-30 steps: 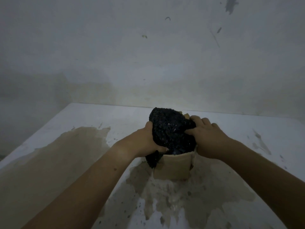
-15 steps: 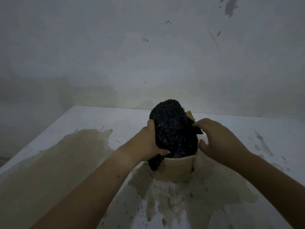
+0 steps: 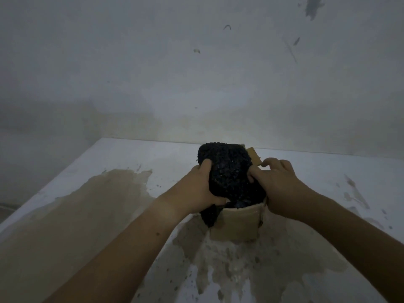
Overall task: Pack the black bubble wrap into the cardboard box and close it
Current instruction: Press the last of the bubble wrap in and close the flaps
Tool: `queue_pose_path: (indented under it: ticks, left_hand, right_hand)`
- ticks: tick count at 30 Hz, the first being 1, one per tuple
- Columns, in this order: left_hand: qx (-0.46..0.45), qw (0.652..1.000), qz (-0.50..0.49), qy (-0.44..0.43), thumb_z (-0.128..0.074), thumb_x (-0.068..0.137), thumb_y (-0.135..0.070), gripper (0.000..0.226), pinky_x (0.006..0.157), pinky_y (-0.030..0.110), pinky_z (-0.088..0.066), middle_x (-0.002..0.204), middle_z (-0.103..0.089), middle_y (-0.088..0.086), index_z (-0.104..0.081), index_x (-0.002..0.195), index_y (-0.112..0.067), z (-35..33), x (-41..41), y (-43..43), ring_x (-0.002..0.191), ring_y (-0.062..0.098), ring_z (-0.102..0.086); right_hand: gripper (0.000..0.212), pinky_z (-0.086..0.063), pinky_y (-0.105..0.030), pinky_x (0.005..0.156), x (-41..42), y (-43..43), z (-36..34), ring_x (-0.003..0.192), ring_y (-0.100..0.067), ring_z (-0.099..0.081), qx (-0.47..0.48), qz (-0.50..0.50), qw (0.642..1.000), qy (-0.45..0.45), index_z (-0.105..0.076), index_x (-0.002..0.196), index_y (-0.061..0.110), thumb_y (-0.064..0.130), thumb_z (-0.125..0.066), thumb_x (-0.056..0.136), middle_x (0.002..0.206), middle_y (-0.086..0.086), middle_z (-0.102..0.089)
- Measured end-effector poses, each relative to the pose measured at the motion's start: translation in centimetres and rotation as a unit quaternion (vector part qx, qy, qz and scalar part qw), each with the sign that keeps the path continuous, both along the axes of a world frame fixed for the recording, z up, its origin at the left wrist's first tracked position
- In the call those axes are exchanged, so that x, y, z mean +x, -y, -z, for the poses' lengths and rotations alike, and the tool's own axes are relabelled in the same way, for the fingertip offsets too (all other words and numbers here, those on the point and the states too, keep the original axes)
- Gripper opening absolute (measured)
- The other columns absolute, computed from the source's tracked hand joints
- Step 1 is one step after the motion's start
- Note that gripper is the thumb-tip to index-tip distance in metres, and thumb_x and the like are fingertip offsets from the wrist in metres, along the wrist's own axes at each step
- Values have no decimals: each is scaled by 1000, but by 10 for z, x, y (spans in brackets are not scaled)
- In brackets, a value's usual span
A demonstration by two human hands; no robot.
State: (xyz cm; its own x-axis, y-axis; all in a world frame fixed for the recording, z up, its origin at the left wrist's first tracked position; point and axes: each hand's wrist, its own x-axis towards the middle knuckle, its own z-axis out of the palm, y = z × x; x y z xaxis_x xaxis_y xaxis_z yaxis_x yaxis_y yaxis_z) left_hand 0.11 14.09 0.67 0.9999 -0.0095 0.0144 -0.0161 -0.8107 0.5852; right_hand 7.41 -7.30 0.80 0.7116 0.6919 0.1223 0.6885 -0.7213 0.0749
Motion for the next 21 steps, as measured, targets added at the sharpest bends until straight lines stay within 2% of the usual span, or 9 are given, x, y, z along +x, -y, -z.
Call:
queue_pose_path:
  ticks: [3,6,8,9,11,12,14,16,21]
  left_hand:
    - [16,1000,6,-2,-82,75,-40,70,76,26,-43,118,-49,6,-35,123,-19,-6,0,2,105,21,-52]
    - [23,1000,6,-15,-82,76,-40,70,80,27,-43,118,-49,6,-36,124,-19,-9,-2,1,107,23,-52]
    - [26,1000,6,-13,-82,75,-40,70,83,29,-45,118,-49,7,-37,125,-20,-8,-4,0,108,24,-52]
    - [30,999,5,-12,-81,75,-41,72,86,30,-46,120,-49,7,-37,128,-20,-8,-5,1,110,25,-52]
    - [40,999,3,-11,-80,76,-42,77,89,31,-45,123,-48,7,-36,135,-20,-8,-5,1,112,25,-52]
    - [41,999,1,-8,-80,77,-42,77,88,30,-44,123,-49,8,-36,136,-19,-7,-5,0,112,25,-52]
    - [43,999,1,-1,-80,77,-41,73,86,28,-43,121,-50,7,-39,133,-19,-8,-5,0,111,25,-52]
    - [50,999,-1,3,-80,76,-42,74,89,28,-43,122,-48,7,-39,134,-19,-8,-7,1,112,24,-51]
    - [47,998,-9,29,-82,74,-44,80,96,27,-43,128,-41,3,-41,138,-20,-5,-10,2,115,20,-50]
  right_hand:
    - [52,-22,-36,78,6,-10,-9,102,-26,-35,-63,11,996,-68,-32,98,29,-2,-53,61,97,-3,-43]
    - [56,-22,-35,77,11,-8,-14,104,-25,-39,-56,7,992,-111,-36,101,32,-5,-50,62,99,-1,-45]
    - [62,-26,-31,80,8,3,-21,111,-20,-44,-1,3,985,-173,-43,111,35,-10,-48,69,113,1,-50]
    - [64,-32,-26,82,4,8,-25,112,-8,-49,49,4,978,-204,-46,120,34,-11,-48,75,122,3,-51]
    - [54,-37,-9,77,-2,17,-31,91,16,-53,156,-7,967,-203,-52,129,29,-3,-52,86,128,10,-54]
    - [47,-40,-9,79,-3,18,-31,88,15,-55,191,-10,967,-166,-54,131,28,5,-54,89,128,12,-56]
    - [43,-48,-29,90,-1,15,-26,95,-4,-62,193,5,975,-107,-55,134,29,24,-59,91,130,9,-61]
    - [48,-49,-39,92,1,9,-18,102,-17,-62,177,24,979,-93,-54,136,26,35,-63,90,127,2,-63]
    - [52,-38,-38,95,-4,-7,-10,121,-28,-46,167,4,986,-32,-55,135,33,27,-67,85,125,-1,-64]
